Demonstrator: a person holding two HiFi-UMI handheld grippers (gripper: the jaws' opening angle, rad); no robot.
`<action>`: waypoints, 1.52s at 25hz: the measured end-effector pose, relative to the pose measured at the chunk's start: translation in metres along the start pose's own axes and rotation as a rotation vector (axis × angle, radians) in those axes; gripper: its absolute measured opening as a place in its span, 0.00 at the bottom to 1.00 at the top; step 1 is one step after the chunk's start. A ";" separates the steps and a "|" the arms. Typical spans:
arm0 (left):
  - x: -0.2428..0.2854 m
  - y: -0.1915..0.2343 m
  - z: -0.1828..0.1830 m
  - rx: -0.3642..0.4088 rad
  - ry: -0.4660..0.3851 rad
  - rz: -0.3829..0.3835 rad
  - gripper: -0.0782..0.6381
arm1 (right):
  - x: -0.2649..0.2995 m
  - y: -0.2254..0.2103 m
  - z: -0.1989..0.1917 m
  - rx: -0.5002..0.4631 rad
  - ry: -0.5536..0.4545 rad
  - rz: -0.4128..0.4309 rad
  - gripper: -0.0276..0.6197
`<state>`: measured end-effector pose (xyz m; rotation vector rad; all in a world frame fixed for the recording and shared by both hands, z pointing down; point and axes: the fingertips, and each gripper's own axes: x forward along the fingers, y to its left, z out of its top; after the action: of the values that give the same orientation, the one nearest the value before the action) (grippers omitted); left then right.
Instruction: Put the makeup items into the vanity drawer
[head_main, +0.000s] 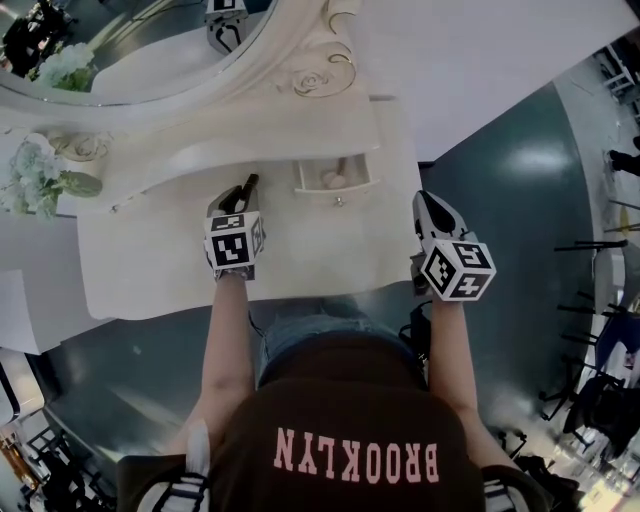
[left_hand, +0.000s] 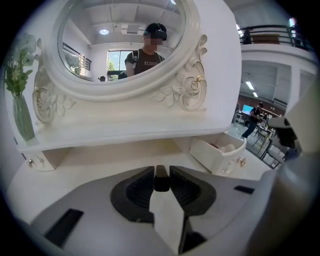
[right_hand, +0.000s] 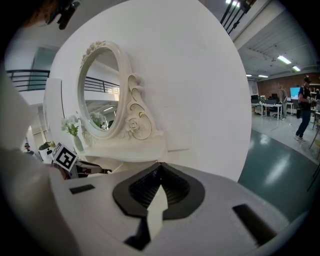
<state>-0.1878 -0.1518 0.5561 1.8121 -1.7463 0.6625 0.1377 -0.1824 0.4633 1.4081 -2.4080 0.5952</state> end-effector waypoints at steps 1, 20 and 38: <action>-0.004 0.000 0.001 0.004 -0.007 -0.002 0.23 | -0.001 0.003 0.000 -0.001 -0.002 0.004 0.04; -0.050 -0.019 0.047 0.079 -0.142 -0.054 0.22 | -0.019 0.022 0.012 0.000 -0.068 0.013 0.04; -0.052 -0.068 0.111 0.157 -0.247 -0.165 0.22 | -0.044 -0.009 0.018 0.038 -0.124 -0.076 0.04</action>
<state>-0.1237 -0.1868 0.4366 2.1987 -1.7123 0.5405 0.1659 -0.1619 0.4302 1.5892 -2.4359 0.5528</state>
